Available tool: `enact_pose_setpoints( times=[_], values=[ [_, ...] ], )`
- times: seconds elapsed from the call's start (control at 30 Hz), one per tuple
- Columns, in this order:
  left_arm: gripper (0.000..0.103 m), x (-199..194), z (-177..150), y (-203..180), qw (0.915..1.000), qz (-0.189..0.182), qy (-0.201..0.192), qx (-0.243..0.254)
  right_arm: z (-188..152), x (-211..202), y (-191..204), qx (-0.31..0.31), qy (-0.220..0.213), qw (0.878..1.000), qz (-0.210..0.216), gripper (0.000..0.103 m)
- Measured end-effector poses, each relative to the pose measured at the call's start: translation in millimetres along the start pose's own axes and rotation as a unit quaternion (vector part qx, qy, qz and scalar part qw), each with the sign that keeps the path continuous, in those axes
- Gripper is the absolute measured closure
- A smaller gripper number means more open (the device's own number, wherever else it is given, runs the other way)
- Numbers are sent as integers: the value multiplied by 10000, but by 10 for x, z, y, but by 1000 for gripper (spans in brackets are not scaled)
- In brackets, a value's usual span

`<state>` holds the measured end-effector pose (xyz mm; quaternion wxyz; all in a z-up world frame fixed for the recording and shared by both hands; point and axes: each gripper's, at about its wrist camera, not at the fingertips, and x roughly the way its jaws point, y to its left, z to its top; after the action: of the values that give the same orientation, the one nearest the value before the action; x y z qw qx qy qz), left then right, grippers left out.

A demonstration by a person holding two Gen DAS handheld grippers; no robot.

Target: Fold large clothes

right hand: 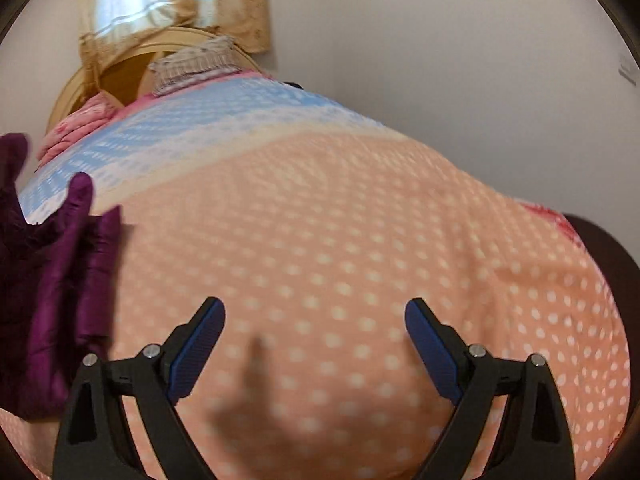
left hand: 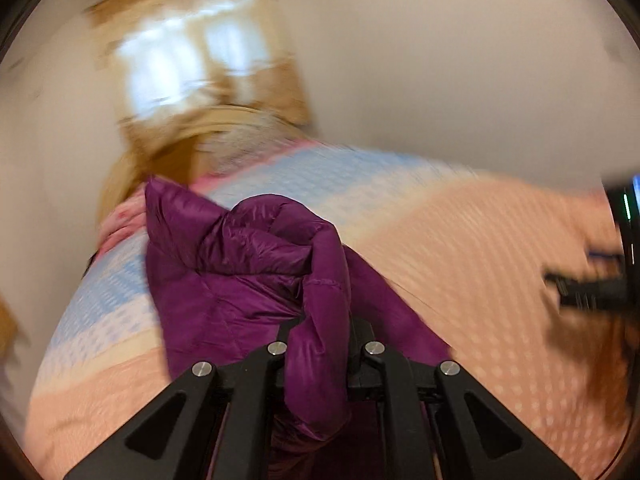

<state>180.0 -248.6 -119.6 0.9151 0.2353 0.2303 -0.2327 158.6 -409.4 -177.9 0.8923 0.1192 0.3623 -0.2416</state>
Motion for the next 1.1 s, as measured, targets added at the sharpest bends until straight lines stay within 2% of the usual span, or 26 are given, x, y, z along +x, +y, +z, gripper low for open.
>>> enact_pose_setpoints(
  times=[0.1, 0.13, 0.23, 0.33, 0.37, 0.43, 0.47, 0.5, 0.57, 0.6, 0.7, 0.77, 0.8, 0.83, 0.93, 0.97, 1.03, 1.07, 1.1],
  values=[
    [95, 307, -233, -405, 9969, -78, 366, 691, -113, -16, -111, 95, 118, 9999, 72, 9],
    [95, 355, -291, -480, 9956, -5, 388, 858, -136, 4, -127, 106, 159, 9998, 99, 9],
    [93, 408, -369, -589, 9927, 213, 273, 1153, -197, 37, -170, 112, 217, 9995, 200, 9],
    [88, 353, -332, -609, 9919, 238, 206, 1232, -192, 61, -198, 153, 218, 9994, 241, 9],
    [83, 292, -304, -609, 9909, 282, 148, 1307, -194, 47, -201, 164, 210, 9993, 250, 9],
    [64, 64, -269, -724, 9897, 269, -50, 1403, -179, 70, -190, 160, 192, 9994, 251, 9],
    [45, -4, -232, -763, 9891, 246, -135, 1443, -171, 70, -188, 149, 183, 9994, 239, 9],
    [29, -126, -195, -779, 9889, 205, -236, 1454, -161, 70, -185, 125, 184, 9995, 231, 9],
    [17, -396, -152, -766, 9884, 70, -586, 1400, -138, 55, -153, 56, 155, 9997, 179, 10],
    [15, -516, -132, -727, 9884, 24, -693, 1355, -119, 33, -145, 32, 133, 9998, 145, 10],
    [15, -792, -58, -491, 9910, -161, -772, 1081, -28, -61, -115, 11, 40, 9998, 186, 16],
    [13, -881, -29, -299, 9927, -158, -809, 875, 38, -125, -69, -12, -49, 9998, 173, 23],
    [11, -888, -20, -162, 9940, -92, -792, 753, 74, -169, -41, 6, -105, 9996, 271, 31],
    [11, -843, -14, 29, 9957, 153, -712, 572, 122, -221, 5, 33, -142, 9990, 426, 39],
    [10, -585, -69, 646, 9957, 867, -304, -125, 307, -372, 301, -75, -241, 9962, 837, 46],
    [10, -425, -90, 954, 9912, 1206, -32, -552, 387, -417, 456, -157, -265, 9946, 987, 47],
    [10, -166, -137, 1419, 9783, 1591, 380, -1268, 554, -484, 797, -382, -310, 9920, 1161, 52],
    [10, -45, -157, 1640, 9685, 1834, 551, -1595, 653, -518, 992, -478, -367, 9904, 1240, 53],
    [10, 119, -211, 1929, 9530, 2097, 795, -2038, 735, -538, 1173, -577, -411, 9892, 1279, 53]
  ],
)
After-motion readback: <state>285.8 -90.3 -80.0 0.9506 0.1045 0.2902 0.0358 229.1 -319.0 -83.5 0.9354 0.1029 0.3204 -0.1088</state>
